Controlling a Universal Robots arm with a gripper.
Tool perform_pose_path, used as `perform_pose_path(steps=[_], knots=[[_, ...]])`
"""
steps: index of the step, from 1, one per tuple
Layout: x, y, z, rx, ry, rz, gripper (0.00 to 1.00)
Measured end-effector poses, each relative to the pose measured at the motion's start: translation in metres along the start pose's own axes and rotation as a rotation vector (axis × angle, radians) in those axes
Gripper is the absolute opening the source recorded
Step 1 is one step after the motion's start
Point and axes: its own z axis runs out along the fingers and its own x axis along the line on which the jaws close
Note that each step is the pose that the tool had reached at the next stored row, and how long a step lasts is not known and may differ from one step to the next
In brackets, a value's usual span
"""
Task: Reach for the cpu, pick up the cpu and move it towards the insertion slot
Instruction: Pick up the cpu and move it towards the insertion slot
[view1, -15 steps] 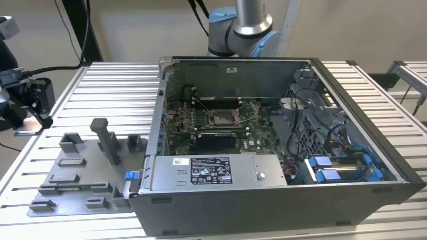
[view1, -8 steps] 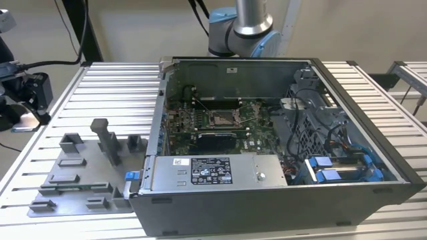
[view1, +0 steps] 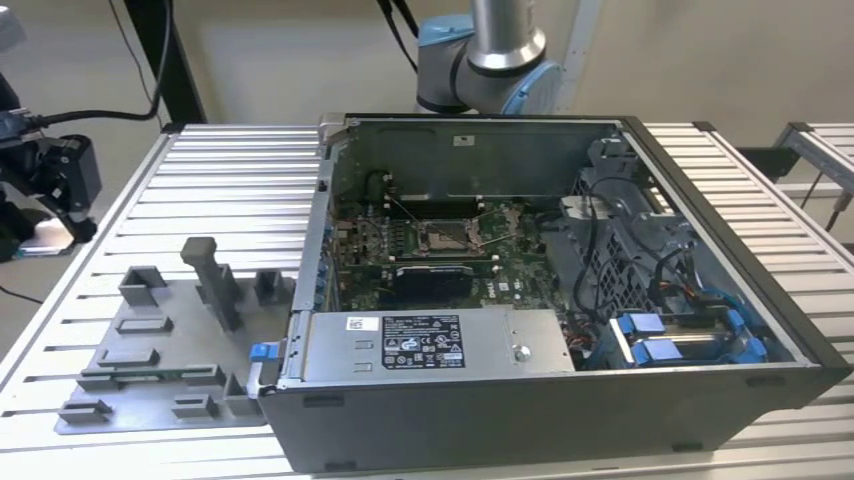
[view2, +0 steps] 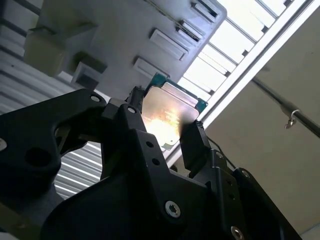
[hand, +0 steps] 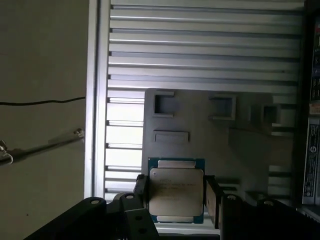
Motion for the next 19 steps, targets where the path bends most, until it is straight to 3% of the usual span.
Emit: perform_pose_path(steps=[19], knots=[[-0.0001, 0.0011, -0.0272, 0.0001, 0.0001, 0.0, 0.0]])
